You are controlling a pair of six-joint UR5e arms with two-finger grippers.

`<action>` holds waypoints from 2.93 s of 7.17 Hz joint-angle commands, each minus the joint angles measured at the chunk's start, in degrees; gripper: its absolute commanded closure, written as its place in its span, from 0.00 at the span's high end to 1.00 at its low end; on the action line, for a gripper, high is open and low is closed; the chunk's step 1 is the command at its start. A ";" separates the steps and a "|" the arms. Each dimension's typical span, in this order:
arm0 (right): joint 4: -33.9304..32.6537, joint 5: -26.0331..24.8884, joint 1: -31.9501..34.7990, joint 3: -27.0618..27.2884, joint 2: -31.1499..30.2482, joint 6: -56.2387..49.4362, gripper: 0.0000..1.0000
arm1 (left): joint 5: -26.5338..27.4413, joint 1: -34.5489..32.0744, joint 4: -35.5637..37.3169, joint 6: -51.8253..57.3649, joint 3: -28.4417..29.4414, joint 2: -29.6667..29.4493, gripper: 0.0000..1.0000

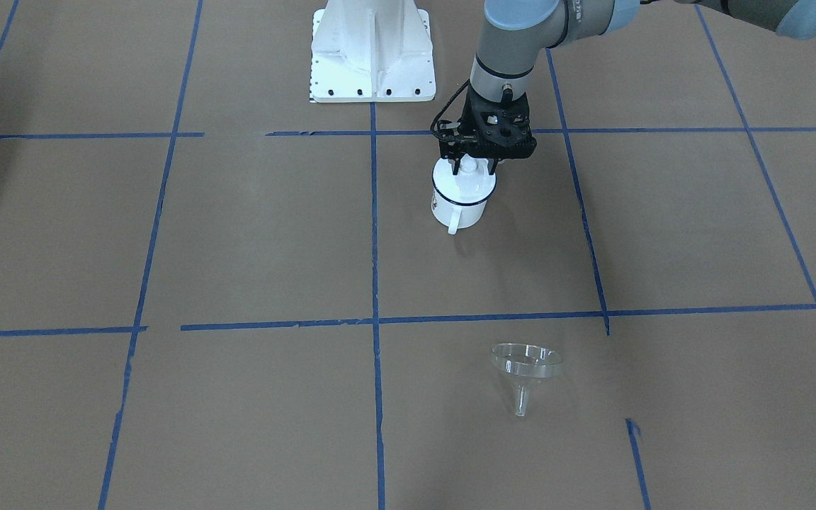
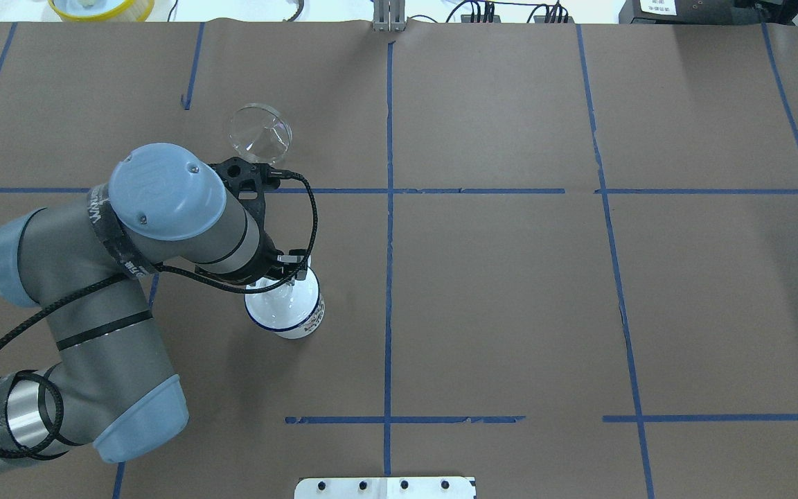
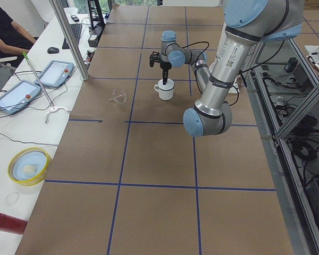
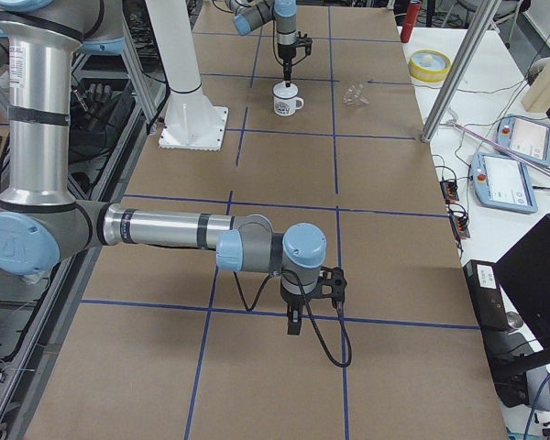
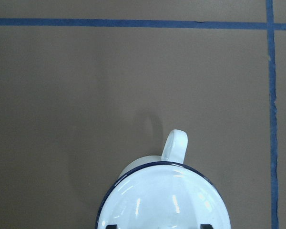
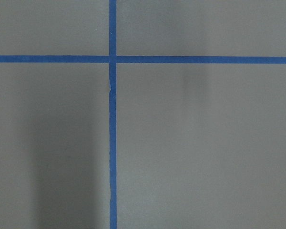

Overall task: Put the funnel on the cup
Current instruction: 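Grasp the white lid's knob with the left gripper and lift it, then carry the lid beside the mug and lower it onto the table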

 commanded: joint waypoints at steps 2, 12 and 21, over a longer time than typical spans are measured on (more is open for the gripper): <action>0.00 0.00 0.00 0.00 0.00 0.00 1.00 | -0.18 0.00 0.17 -0.38 -0.51 -0.25 0.05; 0.00 0.00 0.00 0.00 0.00 0.00 1.00 | -0.09 -9.49 -20.33 14.39 -0.57 21.19 0.00; 0.00 0.00 0.00 0.00 0.00 0.00 1.00 | -1.94 -6.50 -21.18 12.88 7.04 16.45 1.00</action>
